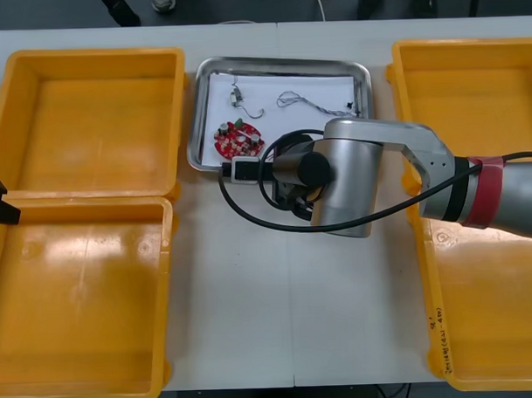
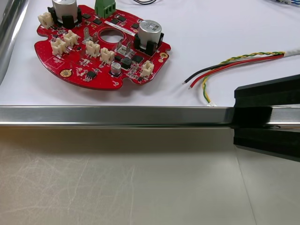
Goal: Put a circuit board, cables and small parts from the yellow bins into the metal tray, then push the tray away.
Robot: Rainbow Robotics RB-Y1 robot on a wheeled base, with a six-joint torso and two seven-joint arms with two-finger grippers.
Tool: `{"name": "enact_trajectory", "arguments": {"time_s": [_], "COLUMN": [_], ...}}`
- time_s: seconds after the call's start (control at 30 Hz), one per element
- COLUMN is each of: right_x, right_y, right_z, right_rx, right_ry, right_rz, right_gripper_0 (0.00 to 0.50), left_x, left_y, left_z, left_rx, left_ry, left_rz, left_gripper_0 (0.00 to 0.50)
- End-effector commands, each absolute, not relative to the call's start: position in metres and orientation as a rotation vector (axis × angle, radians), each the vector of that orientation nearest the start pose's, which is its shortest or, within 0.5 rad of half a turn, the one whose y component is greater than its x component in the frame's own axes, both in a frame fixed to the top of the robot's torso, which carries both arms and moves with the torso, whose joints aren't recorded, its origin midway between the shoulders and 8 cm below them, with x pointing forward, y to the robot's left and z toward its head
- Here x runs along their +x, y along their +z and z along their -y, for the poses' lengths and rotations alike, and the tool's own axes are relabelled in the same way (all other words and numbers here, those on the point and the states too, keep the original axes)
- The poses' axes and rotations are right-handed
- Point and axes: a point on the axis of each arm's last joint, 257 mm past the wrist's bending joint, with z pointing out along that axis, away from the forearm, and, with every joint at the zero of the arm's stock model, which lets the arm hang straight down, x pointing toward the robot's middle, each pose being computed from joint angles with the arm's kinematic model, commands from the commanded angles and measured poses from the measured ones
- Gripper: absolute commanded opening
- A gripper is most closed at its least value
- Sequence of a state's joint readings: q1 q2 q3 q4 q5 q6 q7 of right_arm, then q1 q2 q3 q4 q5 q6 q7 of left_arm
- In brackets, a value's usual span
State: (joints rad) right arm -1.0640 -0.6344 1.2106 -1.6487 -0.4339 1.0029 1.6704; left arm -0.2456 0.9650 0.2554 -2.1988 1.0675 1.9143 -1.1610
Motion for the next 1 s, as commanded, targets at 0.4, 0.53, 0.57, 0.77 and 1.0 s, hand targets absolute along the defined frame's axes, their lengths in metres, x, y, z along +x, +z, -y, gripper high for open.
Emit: {"name": "enact_trajectory", "arguments": {"time_s": [0.4,0.53,0.57,0.77,1.0], "right_x": [0.571,0.574,0.575,0.579,0.587], "right_y": [-0.195,-0.191,-0.189,-0.182,-0.176], "right_z": [0.018,0.020,0.020,0.020,0.019], "right_rx": [-1.701,-1.694,-1.692,-1.687,-1.673], "right_ry": [-0.551,-0.551,-0.554,-0.564,-0.559], "right_rz": [-1.494,-1.485,-1.483,-1.474,-1.453], "right_gripper_0": [0.000,0.000,0.000,0.000,0.000], "left_x": [0.367,0.367,0.367,0.367,0.367], "left_y": [-0.115,-0.115,-0.115,-0.115,-0.115], "left_z": [-0.373,-0.373,-0.373,-0.373,-0.373], "left_rx": [0.146,0.146,0.146,0.146,0.146], "left_ry": [0.090,0.090,0.090,0.090,0.090], "left_rz": [-2.686,-2.686,-2.686,-2.686,-2.686], "left_gripper_0": [0.500,0.500,0.500,0.500,0.500]}}
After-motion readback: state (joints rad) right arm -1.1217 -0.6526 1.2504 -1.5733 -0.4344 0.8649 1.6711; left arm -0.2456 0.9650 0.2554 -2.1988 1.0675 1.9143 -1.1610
